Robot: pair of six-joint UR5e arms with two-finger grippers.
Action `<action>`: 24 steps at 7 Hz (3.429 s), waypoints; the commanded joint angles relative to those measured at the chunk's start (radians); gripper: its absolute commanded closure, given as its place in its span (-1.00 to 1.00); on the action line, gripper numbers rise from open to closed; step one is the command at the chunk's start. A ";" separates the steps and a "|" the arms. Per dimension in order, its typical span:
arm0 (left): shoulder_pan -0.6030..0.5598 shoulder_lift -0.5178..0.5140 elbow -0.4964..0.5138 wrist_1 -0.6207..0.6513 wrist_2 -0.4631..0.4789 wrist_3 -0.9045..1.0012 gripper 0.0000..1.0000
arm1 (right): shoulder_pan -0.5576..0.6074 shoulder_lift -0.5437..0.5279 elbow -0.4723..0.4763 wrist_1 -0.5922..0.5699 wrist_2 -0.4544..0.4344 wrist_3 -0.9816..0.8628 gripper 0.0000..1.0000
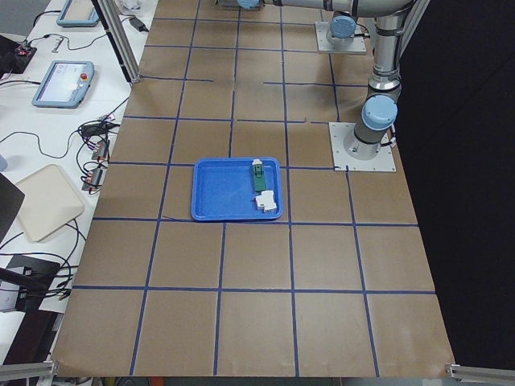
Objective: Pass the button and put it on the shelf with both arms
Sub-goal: 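Grasp the button's red cap with the right gripper while the left gripper holds it, then open the left gripper and withdraw it while the right gripper carries the button, then release the button into the mesh basket with the right gripper while the left retracts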
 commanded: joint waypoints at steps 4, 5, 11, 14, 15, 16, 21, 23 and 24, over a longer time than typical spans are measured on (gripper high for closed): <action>0.000 0.044 -0.007 -0.013 0.072 -0.052 -1.00 | -0.009 0.014 0.005 -0.030 -0.070 0.026 1.00; 0.004 0.069 -0.008 -0.022 0.171 -0.085 -1.00 | -0.009 0.039 0.012 -0.084 -0.203 0.023 1.00; 0.220 0.188 -0.183 -0.096 0.568 -0.287 -1.00 | -0.499 0.312 -0.002 -0.437 -0.367 -0.163 1.00; 0.271 0.213 -0.223 -0.081 0.658 -0.567 -1.00 | -0.548 0.347 0.018 -0.479 -0.370 -0.156 0.48; 0.271 0.227 -0.217 -0.085 0.729 -0.721 -1.00 | -0.548 0.352 0.018 -0.477 -0.368 -0.155 0.22; 0.273 0.231 -0.200 -0.117 0.746 -0.753 -1.00 | -0.548 0.353 0.018 -0.476 -0.367 -0.155 -0.13; 0.300 0.237 -0.045 -0.478 0.846 -0.829 -1.00 | -0.540 0.361 0.015 -0.482 -0.367 -0.109 -0.94; 0.337 0.253 -0.057 -0.532 0.861 -0.948 -1.00 | -0.522 0.318 0.013 -0.471 -0.368 -0.065 -1.00; 0.337 0.253 -0.059 -0.542 0.866 -1.002 -1.00 | -0.453 0.256 0.019 -0.468 -0.380 0.012 -1.00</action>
